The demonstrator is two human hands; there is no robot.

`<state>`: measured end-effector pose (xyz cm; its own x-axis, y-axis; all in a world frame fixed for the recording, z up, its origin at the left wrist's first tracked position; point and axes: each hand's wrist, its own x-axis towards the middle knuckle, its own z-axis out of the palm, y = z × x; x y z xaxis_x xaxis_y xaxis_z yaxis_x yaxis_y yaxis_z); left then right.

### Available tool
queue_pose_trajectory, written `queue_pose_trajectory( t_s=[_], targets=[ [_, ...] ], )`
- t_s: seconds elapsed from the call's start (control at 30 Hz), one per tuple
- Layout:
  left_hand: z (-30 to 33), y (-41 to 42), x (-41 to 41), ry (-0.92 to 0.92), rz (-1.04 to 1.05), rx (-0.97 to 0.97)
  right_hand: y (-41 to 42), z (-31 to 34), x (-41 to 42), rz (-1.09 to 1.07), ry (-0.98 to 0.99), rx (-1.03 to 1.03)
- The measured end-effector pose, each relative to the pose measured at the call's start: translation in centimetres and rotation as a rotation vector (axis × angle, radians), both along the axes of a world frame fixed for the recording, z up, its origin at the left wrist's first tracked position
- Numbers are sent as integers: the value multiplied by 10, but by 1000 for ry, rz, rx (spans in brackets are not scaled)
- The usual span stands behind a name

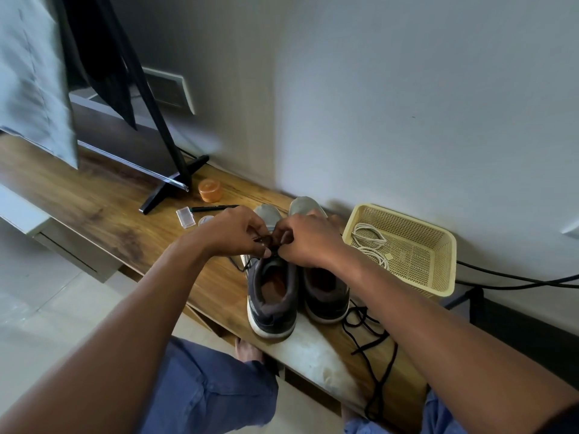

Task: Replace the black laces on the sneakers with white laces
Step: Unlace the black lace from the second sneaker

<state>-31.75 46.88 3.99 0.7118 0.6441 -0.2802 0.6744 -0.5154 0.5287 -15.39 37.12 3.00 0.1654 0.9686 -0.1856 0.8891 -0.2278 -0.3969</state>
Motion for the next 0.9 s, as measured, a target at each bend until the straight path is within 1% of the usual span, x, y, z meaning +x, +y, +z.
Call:
queue_pose_trajectory(
  t_s=[0.1, 0.2, 0.3, 0.4, 0.43, 0.53, 0.57, 0.6, 0.63, 0.7, 0.73, 0.77, 0.83, 0.9],
  targets=[
    [1, 4, -5, -92, -8, -68, 0, 1, 0, 16, -28, 15],
    [3, 7, -10, -173, 17, -82, 0, 2, -1, 13, -44, 16],
    [-1, 12, -13, -159, 27, -55, 0, 2, 1, 5, -20, 13],
    [-7, 17, -18, -32, 53, -9, -1, -3, 1, 10, -9, 21],
    [-9, 20, -22, 36, 62, -9, -2, -4, 3, 9, -10, 26],
    [-14, 26, -38, 324, 109, 44, -2, -7, 9, 7, 14, 24],
    [-16, 27, -43, 378, 142, 66, -2, -8, 11, 7, 26, 15],
    [-17, 28, -45, 378, 165, 83, -2, -7, 11, 13, 28, 10],
    [-17, 28, -46, 322, 181, 97, -1, -7, 10, 23, 20, 9],
    [-12, 23, -42, 95, 165, 55, 1, -6, 6, 44, 6, 23],
    [-8, 20, -37, 1, 121, 10, 2, -5, 4, 48, 9, 27],
    [-4, 16, -31, -45, 72, -25, 2, -4, 3, 48, 14, 25],
    [-3, 8, -17, -24, 8, -36, 2, -2, 2, 49, 7, 16],
    [-7, 6, -6, 7, 3, 12, 1, -2, 4, 51, -11, 13]
  ],
)
